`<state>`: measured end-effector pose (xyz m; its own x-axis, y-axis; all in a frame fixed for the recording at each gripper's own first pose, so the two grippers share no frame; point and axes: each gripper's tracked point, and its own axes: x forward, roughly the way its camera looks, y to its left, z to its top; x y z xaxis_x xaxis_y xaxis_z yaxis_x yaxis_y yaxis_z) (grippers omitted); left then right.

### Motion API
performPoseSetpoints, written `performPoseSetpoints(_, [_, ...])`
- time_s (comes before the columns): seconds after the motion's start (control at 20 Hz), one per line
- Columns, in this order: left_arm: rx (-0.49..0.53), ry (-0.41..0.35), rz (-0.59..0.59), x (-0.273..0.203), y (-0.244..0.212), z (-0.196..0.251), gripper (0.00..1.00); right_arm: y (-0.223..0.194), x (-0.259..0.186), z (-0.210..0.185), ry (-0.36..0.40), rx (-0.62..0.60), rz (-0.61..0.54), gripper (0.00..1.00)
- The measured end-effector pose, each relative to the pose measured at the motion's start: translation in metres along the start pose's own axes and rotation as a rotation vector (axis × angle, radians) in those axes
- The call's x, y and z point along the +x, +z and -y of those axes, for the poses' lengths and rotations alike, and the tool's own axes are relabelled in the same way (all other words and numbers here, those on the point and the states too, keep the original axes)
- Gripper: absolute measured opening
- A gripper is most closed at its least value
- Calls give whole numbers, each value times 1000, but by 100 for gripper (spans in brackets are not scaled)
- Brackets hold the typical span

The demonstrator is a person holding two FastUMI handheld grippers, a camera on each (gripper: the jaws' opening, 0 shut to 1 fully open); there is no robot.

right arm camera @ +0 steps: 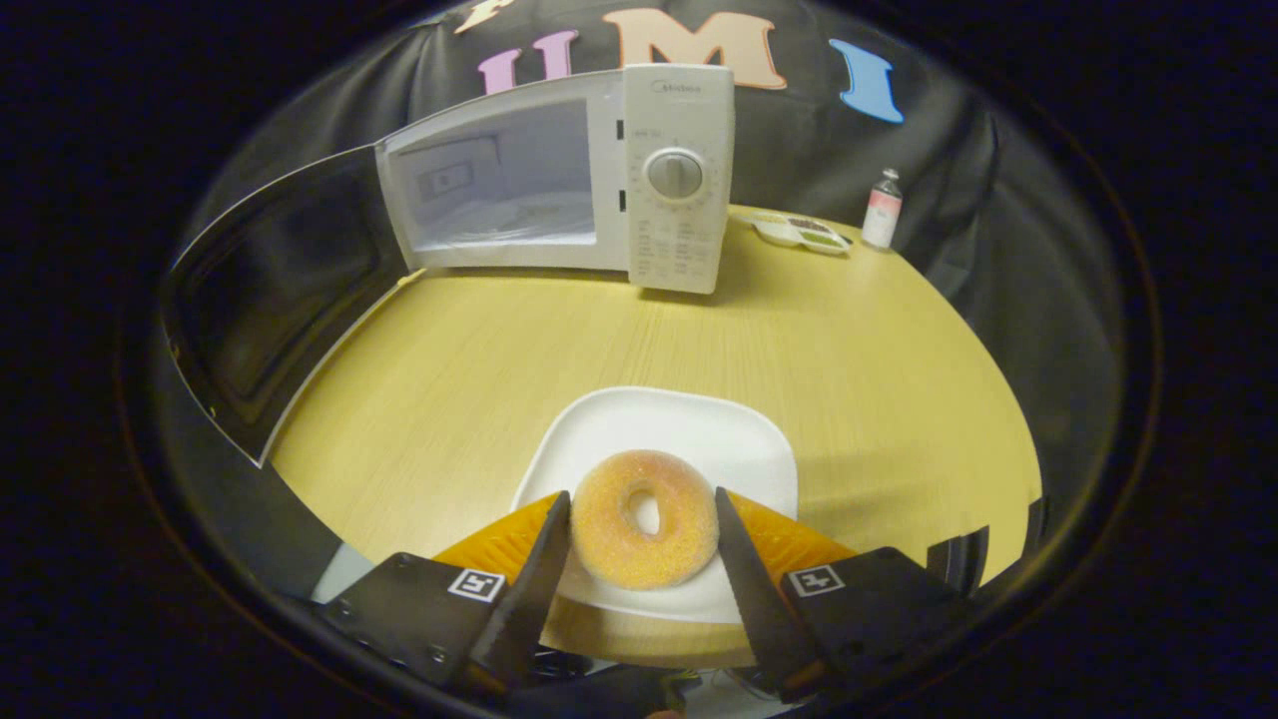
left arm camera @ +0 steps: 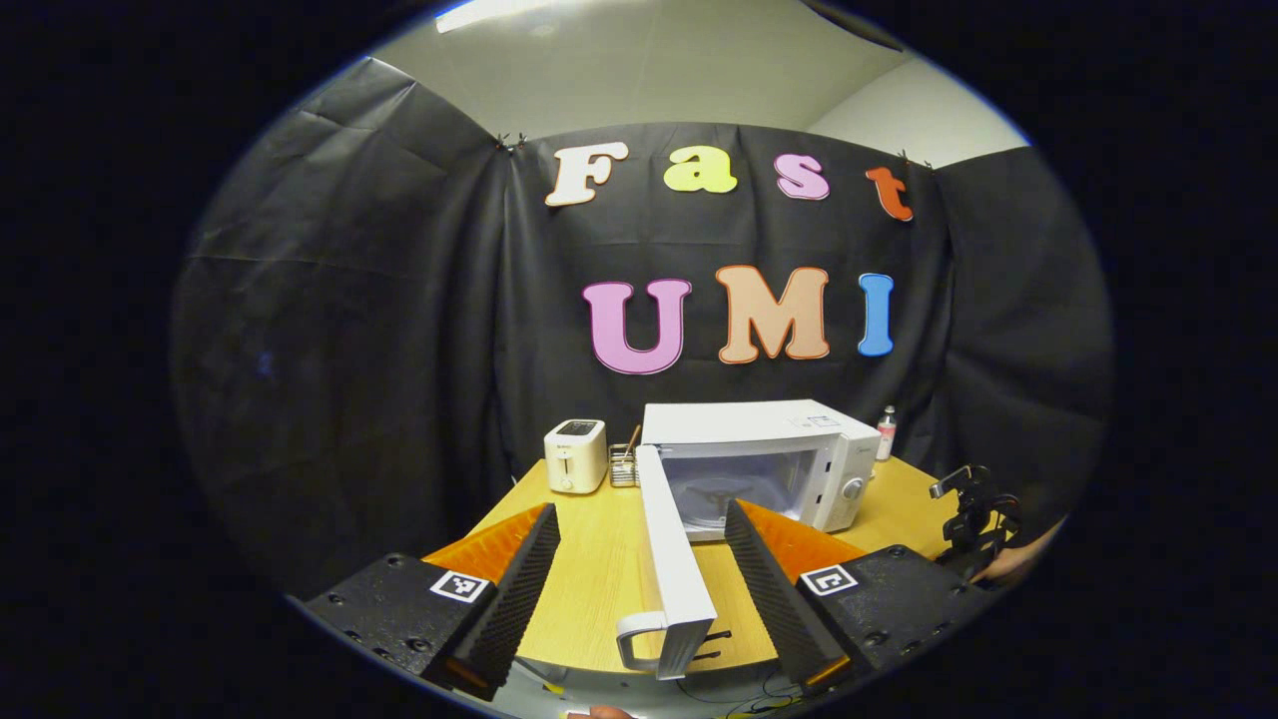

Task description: Open the microwave oven with the left hand, put the food in, and close the microwave oven.

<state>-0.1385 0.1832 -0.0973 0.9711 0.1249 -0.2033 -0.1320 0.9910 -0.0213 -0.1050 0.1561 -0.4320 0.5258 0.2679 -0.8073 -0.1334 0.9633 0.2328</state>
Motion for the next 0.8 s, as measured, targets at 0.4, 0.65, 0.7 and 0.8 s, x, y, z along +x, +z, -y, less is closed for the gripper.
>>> performPoseSetpoints(0.4, [-60,46,23,2,-1,-5,99,3,0,1,-31,37,-84,64])
performPoseSetpoints(0.65, [-65,64,7,-2,-10,-17,96,9,1,-15,23,146,-148,69])
performPoseSetpoints(0.7, [-63,68,6,-4,-10,-18,98,12,1,-23,45,191,-159,69])
performPoseSetpoints(0.8, [-55,73,11,-7,-7,-19,94,21,0,-43,101,306,-174,64])
